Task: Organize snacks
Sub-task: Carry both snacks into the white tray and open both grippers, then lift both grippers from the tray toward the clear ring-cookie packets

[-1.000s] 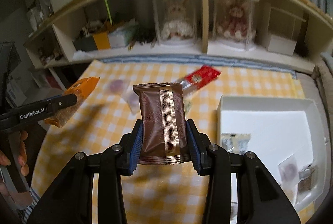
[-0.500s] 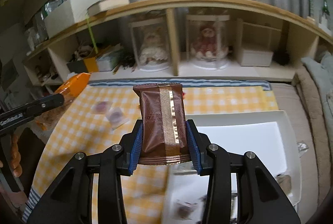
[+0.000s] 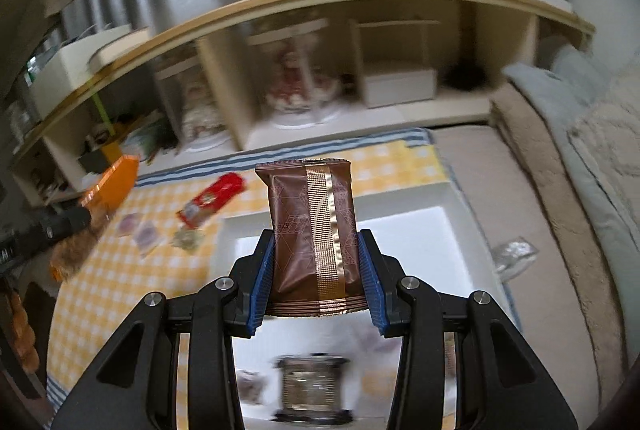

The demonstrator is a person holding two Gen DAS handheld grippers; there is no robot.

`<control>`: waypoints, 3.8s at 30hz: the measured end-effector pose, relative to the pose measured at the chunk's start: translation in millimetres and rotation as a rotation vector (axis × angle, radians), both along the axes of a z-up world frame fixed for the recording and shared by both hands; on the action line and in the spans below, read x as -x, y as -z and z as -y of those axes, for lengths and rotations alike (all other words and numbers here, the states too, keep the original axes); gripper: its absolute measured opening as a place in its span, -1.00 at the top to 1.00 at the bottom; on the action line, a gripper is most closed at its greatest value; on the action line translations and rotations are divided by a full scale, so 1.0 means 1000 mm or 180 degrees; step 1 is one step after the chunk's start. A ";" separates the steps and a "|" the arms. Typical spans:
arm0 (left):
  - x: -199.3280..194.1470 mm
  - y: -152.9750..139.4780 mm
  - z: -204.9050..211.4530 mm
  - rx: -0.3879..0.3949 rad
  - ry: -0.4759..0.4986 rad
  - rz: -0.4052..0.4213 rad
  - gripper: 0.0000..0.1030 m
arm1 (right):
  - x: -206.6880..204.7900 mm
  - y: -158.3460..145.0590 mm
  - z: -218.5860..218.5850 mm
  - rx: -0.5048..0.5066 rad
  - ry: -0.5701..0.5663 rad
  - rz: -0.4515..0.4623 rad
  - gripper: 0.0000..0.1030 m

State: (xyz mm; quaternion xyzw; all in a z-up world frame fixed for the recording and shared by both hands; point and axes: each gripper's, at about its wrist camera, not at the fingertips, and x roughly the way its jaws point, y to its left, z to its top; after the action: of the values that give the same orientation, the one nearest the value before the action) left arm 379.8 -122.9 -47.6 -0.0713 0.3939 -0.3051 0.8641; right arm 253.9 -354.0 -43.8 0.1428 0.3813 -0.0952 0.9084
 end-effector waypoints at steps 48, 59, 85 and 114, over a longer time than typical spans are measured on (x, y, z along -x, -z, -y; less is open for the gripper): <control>-0.059 0.129 0.147 -0.0638 0.0382 -0.0671 -0.81 | 0.009 0.101 0.100 -0.0125 0.0466 -0.0891 -0.91; -0.043 0.104 0.128 -0.0606 0.0393 -0.0576 -1.00 | 0.023 0.087 0.091 -0.0033 0.0460 -0.0859 -1.00; -0.031 0.005 0.038 -0.0604 0.0206 -0.0024 -1.00 | 0.036 -0.007 0.047 0.0330 0.0370 -0.0307 -1.00; -0.074 -0.028 -0.206 -0.0656 -0.0375 0.0172 -1.00 | -0.055 -0.010 -0.133 0.0294 -0.0773 0.0101 -1.00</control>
State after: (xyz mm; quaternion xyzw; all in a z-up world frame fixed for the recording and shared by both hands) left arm 453.7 82.8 -19.6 0.0030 0.3948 -0.2136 0.8936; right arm 309.2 -220.6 -33.8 0.0551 0.3765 0.0003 0.9248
